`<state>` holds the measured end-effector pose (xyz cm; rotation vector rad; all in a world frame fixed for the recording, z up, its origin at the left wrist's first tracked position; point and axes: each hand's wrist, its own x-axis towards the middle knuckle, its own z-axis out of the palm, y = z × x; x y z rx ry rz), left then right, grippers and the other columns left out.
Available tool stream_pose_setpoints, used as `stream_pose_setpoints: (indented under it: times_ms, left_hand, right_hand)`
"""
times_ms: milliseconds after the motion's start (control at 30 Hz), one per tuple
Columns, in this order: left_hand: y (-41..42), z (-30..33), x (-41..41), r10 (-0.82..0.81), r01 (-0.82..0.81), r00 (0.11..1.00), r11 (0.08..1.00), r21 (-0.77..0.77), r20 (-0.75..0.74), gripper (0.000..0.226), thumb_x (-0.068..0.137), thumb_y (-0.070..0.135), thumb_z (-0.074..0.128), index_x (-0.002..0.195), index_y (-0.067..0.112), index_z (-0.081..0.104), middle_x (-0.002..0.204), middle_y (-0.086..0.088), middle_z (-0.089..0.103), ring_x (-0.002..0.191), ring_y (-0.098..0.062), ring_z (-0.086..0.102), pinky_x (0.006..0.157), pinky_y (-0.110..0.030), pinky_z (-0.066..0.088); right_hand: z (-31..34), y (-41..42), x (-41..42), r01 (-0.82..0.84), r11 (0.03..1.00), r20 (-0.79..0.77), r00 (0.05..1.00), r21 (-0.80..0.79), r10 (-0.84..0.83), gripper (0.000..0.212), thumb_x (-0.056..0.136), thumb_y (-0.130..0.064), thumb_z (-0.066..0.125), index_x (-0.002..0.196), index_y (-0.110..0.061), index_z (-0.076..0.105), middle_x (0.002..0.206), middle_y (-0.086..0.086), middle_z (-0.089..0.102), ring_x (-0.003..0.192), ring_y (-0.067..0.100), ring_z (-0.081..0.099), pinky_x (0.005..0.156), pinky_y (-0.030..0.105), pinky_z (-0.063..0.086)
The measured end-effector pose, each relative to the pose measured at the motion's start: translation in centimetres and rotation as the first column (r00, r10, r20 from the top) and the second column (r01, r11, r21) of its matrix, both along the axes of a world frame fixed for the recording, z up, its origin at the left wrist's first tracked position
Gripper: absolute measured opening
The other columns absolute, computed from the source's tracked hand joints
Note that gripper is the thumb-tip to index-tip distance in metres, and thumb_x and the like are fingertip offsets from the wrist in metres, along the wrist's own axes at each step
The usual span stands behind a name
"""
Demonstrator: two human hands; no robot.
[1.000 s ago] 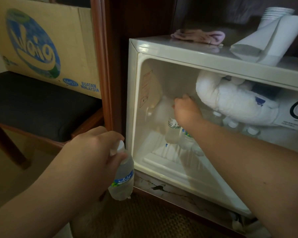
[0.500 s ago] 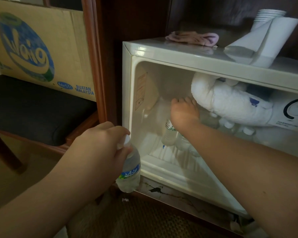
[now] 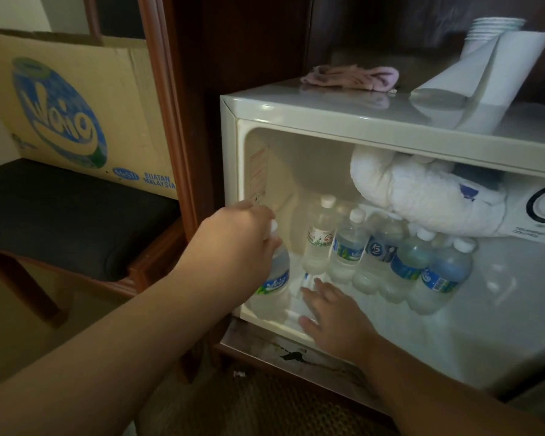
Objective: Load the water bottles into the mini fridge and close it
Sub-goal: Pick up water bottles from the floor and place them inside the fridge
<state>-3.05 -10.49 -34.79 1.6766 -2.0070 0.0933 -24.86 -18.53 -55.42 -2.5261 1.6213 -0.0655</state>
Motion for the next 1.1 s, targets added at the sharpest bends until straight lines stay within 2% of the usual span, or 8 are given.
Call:
stream_pose_setpoints:
  times_ms: [67, 167, 367, 533, 633, 767, 1033, 1100]
  left_hand:
    - [-1.7, -0.1, -0.6, -0.015, 0.015, 1.000, 1.000, -0.001, 0.016, 0.016, 0.097, 0.028, 0.062, 0.104, 0.015, 0.067, 0.097, -0.001, 0.065, 0.088, -0.020, 0.064, 0.082, -0.037, 0.057]
    - [-4.4, -0.4, -1.8, 0.001, -0.002, 0.998, 1.000, 0.021, 0.067, 0.021, 0.098, 0.028, 0.058, 0.112, 0.014, 0.066, 0.103, -0.005, 0.067, 0.092, -0.025, 0.065, 0.083, -0.040, 0.056]
    - [-10.5, -1.8, -4.1, 0.036, -0.059, 0.990, 0.985, 0.163, 0.139, 0.023, 0.094, 0.023, 0.064, 0.113, 0.011, 0.067, 0.105, -0.011, 0.069, 0.096, -0.034, 0.067, 0.079, -0.037, 0.053]
    - [-14.4, -3.2, -5.8, 0.042, -0.099, 0.972, 0.967, 0.237, 0.233, 0.004, 0.089, 0.009, 0.062, 0.092, 0.011, 0.059, 0.085, -0.006, 0.059, 0.090, -0.033, 0.068, 0.066, -0.033, 0.044]
    - [-16.1, -3.5, -6.2, 0.033, -0.094, 0.968, 0.966, 0.243, 0.247, 0.013, 0.092, 0.008, 0.063, 0.105, 0.007, 0.066, 0.101, -0.013, 0.067, 0.095, -0.032, 0.068, 0.069, -0.033, 0.046]
    - [-17.9, -3.2, -7.3, 0.002, -0.096, 0.950, 0.953, 0.288, 0.311, 0.019, 0.094, 0.005, 0.061, 0.111, 0.003, 0.069, 0.106, -0.013, 0.070, 0.094, -0.029, 0.068, 0.070, -0.031, 0.047]
    - [-19.6, -2.1, -8.1, 0.059, -0.132, 0.973, 0.935, 0.328, 0.223, 0.022, 0.095, 0.018, 0.061, 0.108, 0.002, 0.070, 0.079, -0.008, 0.055, 0.087, -0.032, 0.062, 0.072, -0.033, 0.047]
    - [-19.8, -2.1, -8.4, 0.062, -0.130, 0.975, 0.938, 0.323, 0.212, 0.023, 0.096, 0.016, 0.059, 0.109, 0.001, 0.069, 0.080, -0.009, 0.055, 0.085, -0.031, 0.060, 0.073, -0.032, 0.046]
  right_hand:
    - [-2.5, 0.4, -0.7, 0.025, 0.995, -0.045, 0.999, 0.099, -0.021, 0.069, 0.098, -0.069, 0.018, 0.159, -0.042, 0.000, 0.169, 0.002, -0.007, 0.156, 0.025, -0.005, 0.125, 0.048, 0.003]
    - [-4.4, 0.9, -1.1, 0.065, 0.996, -0.047, 0.997, 0.061, -0.062, 0.065, 0.097, -0.073, 0.004, 0.155, -0.048, -0.013, 0.165, -0.003, -0.021, 0.153, 0.021, -0.020, 0.123, 0.051, -0.009]
    - [-4.8, 0.9, -1.2, 0.083, 0.996, -0.021, 0.996, 0.009, -0.083, 0.067, 0.096, -0.075, 0.004, 0.156, -0.048, -0.008, 0.167, -0.003, -0.013, 0.153, 0.018, -0.018, 0.123, 0.051, -0.006]
    - [-4.7, 1.0, -1.2, 0.089, 0.996, 0.004, 0.996, 0.005, -0.089, 0.067, 0.096, -0.075, 0.004, 0.156, -0.049, -0.008, 0.168, -0.004, -0.013, 0.153, 0.018, -0.018, 0.123, 0.051, -0.006]
    - [-4.7, 1.1, -1.2, 0.088, 0.996, 0.010, 0.996, 0.021, -0.088, 0.066, 0.095, -0.075, 0.004, 0.155, -0.050, -0.010, 0.167, -0.005, -0.016, 0.152, 0.017, -0.021, 0.123, 0.051, -0.007]
    - [-4.8, 1.0, -1.2, 0.083, 0.996, 0.029, 0.996, 0.030, -0.084, 0.066, 0.096, -0.075, 0.004, 0.155, -0.050, -0.009, 0.168, -0.005, -0.016, 0.152, 0.017, -0.023, 0.123, 0.051, -0.007]
    - [-5.0, 1.0, -1.3, 0.076, 0.997, 0.023, 0.997, 0.020, -0.076, 0.066, 0.096, -0.074, 0.003, 0.155, -0.049, -0.011, 0.168, -0.004, -0.017, 0.152, 0.018, -0.023, 0.123, 0.052, -0.007]
    - [-5.0, 1.0, -1.2, 0.079, 0.997, 0.018, 0.997, 0.020, -0.080, 0.066, 0.096, -0.074, 0.004, 0.155, -0.049, -0.011, 0.168, -0.003, -0.017, 0.152, 0.018, -0.023, 0.123, 0.052, -0.007]
